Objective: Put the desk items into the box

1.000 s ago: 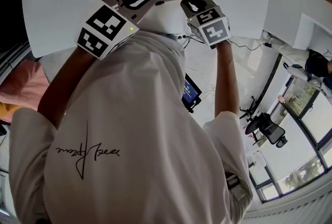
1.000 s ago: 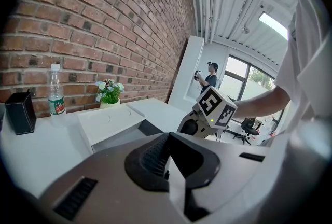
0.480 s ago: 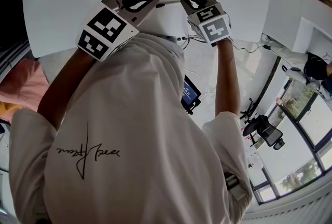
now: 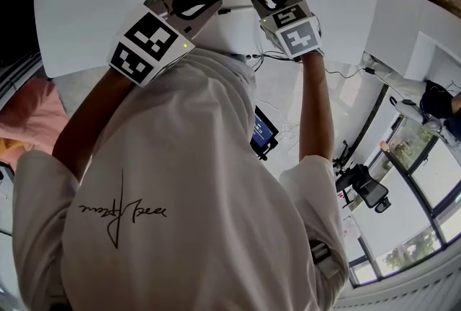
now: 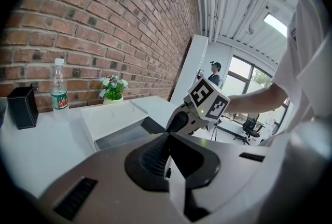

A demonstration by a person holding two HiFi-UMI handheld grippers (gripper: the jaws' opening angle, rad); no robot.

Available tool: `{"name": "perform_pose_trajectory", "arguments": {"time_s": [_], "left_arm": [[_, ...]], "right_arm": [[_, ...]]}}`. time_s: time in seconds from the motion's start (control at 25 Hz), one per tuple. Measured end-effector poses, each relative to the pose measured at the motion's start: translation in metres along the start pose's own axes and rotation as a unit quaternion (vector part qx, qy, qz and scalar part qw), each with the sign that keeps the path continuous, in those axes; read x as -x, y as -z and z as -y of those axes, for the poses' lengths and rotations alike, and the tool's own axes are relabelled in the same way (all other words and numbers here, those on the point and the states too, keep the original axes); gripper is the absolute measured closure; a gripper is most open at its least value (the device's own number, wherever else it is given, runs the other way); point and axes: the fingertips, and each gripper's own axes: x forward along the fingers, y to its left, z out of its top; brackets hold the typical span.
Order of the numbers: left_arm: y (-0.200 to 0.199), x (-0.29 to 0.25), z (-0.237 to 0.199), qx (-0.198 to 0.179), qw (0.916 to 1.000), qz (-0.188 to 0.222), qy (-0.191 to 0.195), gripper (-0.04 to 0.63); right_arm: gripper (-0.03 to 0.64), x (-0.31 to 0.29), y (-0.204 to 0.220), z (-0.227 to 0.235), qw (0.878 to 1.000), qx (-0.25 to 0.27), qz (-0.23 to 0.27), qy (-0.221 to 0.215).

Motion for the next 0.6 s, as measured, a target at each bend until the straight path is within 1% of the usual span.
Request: {"name": "perform_pose_trajectory", "arguments": {"time_s": [0.6], "left_arm": [[0.007,0.011,-0.005,0.015,0.9998,-0.006,-0.013,0.594]], "right_arm": [[0.534,-0.012,-0.015,-0.003,1.000,0.016,-0.002,-0.007]]}}
